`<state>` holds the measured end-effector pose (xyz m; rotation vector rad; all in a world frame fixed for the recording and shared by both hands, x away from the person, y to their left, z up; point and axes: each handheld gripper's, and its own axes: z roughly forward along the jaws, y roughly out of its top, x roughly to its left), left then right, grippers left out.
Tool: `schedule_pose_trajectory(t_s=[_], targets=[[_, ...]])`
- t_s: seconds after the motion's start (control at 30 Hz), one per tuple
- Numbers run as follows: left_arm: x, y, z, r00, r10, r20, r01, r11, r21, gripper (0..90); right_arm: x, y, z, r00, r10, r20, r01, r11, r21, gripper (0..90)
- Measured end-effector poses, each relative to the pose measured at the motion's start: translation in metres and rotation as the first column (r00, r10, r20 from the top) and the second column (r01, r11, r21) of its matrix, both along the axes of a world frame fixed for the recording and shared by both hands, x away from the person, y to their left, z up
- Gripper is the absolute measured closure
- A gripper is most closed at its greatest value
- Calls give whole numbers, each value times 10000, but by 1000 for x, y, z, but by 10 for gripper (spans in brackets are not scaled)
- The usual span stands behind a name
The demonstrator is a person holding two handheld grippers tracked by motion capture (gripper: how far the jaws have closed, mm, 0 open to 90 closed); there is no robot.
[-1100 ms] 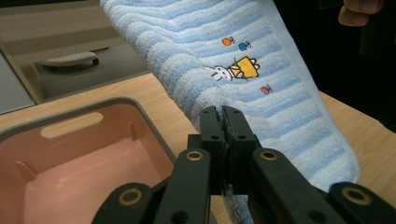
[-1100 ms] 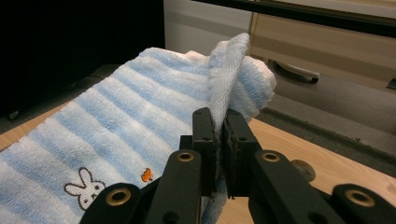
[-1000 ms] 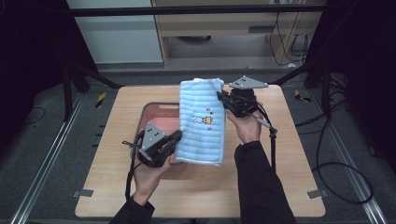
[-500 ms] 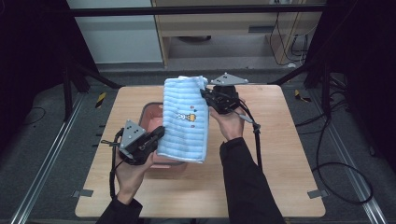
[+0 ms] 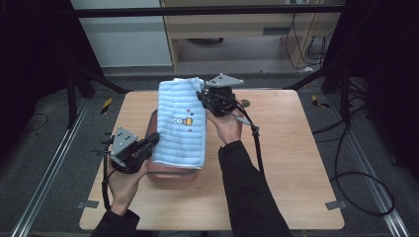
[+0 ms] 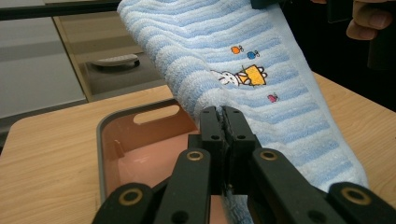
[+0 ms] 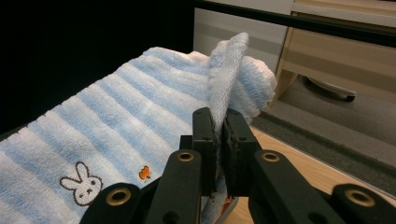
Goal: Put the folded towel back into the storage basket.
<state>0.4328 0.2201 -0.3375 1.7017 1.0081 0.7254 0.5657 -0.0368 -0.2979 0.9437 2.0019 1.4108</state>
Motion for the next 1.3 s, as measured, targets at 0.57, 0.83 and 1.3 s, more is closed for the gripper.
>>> schedule_pose_trajectory(t_s=[0.57, 0.83, 1.3], targets=[[19, 21, -15, 9985, 422, -342, -421, 9991, 34, 879, 23, 26, -21, 9996, 190, -229, -191, 9998, -56, 849], [27, 24, -25, 9968, 569, -557, -557, 9982, 235, 879, 34, 31, -34, 9989, 213, -418, -218, 9997, -125, 849], [38, 21, -53, 9909, 561, -1227, -471, 9961, 752, 879, 44, 42, -67, 9955, 264, -910, -312, 9982, -518, 849]])
